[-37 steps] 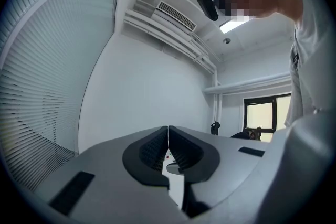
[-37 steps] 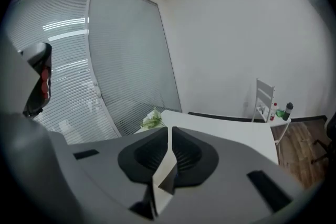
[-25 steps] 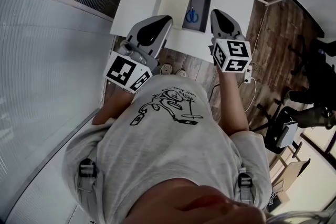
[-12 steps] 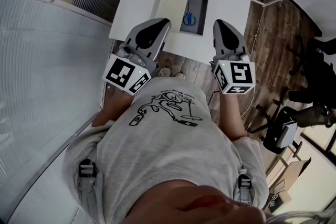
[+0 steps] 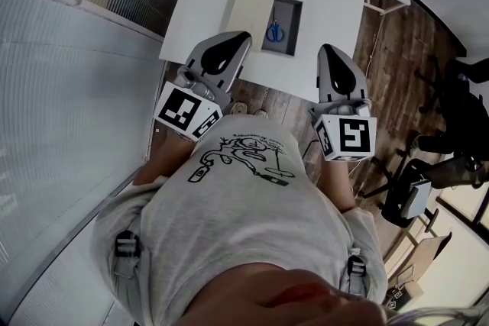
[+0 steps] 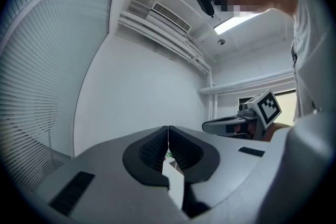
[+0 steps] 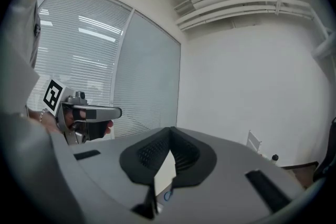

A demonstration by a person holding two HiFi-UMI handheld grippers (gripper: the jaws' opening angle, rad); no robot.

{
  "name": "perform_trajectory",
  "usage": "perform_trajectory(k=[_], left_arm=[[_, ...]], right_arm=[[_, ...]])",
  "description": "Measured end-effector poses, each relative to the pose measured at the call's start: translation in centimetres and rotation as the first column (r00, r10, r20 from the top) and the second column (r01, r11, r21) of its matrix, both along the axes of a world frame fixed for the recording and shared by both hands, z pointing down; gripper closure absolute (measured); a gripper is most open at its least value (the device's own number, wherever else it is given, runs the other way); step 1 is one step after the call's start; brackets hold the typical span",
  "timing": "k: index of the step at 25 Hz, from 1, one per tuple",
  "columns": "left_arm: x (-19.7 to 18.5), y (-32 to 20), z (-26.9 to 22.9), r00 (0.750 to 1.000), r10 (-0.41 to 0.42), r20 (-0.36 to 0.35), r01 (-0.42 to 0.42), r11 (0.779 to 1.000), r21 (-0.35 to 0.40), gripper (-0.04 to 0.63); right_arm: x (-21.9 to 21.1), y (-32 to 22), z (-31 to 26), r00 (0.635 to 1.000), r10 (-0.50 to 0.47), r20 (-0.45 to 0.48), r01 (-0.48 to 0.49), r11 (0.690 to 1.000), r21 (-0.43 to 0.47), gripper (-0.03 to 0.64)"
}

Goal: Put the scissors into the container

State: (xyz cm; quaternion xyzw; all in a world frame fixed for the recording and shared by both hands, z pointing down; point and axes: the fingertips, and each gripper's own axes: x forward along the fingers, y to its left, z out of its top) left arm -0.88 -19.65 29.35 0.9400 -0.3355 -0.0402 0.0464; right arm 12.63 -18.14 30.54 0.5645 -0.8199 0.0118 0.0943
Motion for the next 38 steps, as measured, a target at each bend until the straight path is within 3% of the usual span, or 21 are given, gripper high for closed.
perform_trajectory(k=[14,38], left_arm=[[0.5,-0.6,-0.7,1.0,0.004,-0.008,-0.003,1.0,0.014,0.574],[0.5,-0.8,-0.9,1.0,-0.007,-0.02,0.007,1.0,-0.002,0.574]], right_arm=[[0.4,2.1,-2.7,1.0,0.0,0.002,0.0,0.999,0.052,0.611],[1.0,1.8,-3.5,1.0,0.01,0.021,-0.011,0.998,0.065,0.611]])
